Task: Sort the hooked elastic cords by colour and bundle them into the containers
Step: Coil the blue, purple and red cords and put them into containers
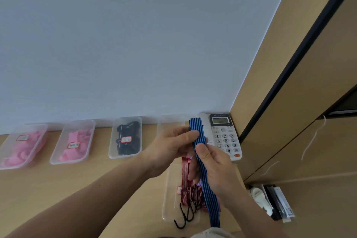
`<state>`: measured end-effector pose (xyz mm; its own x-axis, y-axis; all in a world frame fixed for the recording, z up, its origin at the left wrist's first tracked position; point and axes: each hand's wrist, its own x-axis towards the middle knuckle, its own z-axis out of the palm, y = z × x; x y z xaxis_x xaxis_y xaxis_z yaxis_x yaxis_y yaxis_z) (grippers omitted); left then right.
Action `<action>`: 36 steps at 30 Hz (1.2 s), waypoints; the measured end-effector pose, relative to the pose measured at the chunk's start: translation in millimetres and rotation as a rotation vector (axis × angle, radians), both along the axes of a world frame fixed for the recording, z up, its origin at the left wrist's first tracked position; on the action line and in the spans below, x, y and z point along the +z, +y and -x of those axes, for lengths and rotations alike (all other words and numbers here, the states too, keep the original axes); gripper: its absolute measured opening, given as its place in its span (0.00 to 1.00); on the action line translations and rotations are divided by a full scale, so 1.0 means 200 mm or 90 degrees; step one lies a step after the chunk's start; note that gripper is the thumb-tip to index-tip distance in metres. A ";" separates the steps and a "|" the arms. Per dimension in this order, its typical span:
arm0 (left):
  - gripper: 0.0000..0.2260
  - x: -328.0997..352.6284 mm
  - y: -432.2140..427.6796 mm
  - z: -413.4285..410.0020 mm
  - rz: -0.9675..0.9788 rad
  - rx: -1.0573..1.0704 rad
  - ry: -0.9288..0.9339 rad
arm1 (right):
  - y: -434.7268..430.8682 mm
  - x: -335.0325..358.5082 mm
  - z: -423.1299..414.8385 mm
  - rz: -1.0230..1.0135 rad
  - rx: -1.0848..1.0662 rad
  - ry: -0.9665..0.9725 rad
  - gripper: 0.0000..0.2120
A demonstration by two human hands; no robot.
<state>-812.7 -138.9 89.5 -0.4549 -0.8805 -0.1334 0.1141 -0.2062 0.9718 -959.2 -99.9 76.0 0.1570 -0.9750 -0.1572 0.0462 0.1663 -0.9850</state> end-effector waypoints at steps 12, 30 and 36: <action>0.17 -0.04 -0.02 -0.03 0.235 0.122 -0.137 | 0.00 0.02 0.00 -0.029 -0.068 0.083 0.18; 0.18 -0.17 -0.05 -0.07 0.772 0.150 -0.436 | -0.01 0.05 -0.02 -0.028 -0.080 -0.041 0.31; 0.24 -0.06 0.01 -0.02 0.195 0.126 -0.127 | -0.02 0.04 -0.01 -0.005 -0.069 -0.082 0.20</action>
<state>-807.7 -137.2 76.7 -0.2652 -0.9609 0.0799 -0.0737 0.1028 0.9920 -957.8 -104.3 84.0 0.0707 -0.9861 -0.1503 0.1906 0.1612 -0.9683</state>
